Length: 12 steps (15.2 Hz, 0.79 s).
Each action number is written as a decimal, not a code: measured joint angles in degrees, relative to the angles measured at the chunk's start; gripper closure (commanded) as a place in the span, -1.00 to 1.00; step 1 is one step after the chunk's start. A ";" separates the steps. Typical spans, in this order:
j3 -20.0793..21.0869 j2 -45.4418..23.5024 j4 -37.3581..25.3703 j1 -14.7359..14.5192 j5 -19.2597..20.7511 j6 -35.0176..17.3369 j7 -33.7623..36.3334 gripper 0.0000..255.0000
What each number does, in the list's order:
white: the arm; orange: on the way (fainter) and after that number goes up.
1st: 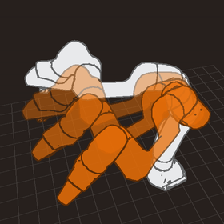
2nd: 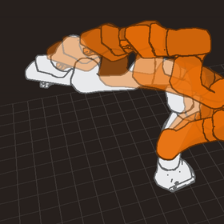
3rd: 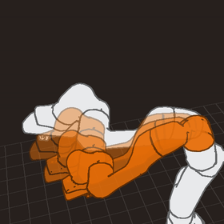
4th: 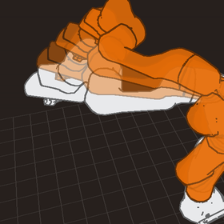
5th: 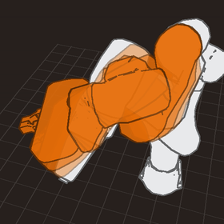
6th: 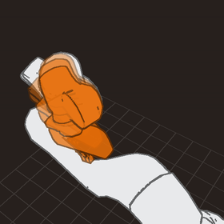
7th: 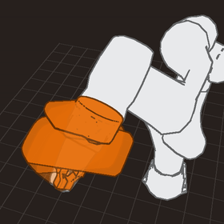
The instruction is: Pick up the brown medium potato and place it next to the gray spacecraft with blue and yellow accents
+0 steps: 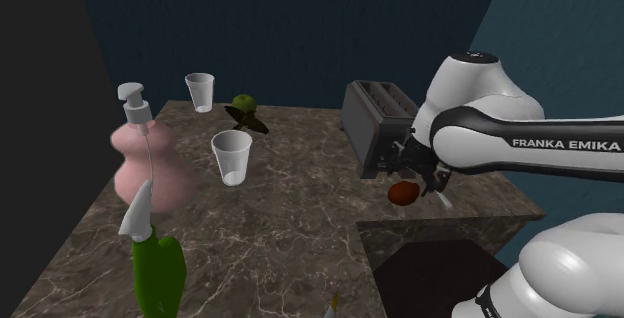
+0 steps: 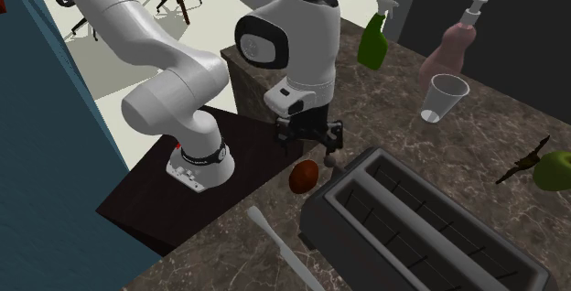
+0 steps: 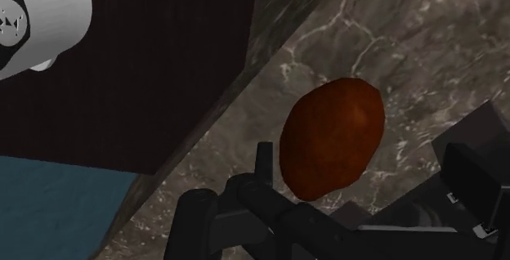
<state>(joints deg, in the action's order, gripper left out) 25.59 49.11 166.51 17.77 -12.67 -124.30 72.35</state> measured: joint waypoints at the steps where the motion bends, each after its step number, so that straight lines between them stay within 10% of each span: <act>1: 0.64 -0.60 0.27 0.23 -0.36 -0.76 1.11 -1.00; 12: 3.09 -6.13 3.83 1.19 -1.54 -9.70 2.44 -1.00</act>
<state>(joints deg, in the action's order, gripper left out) 28.68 42.98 170.33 18.95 -14.20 -134.00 74.80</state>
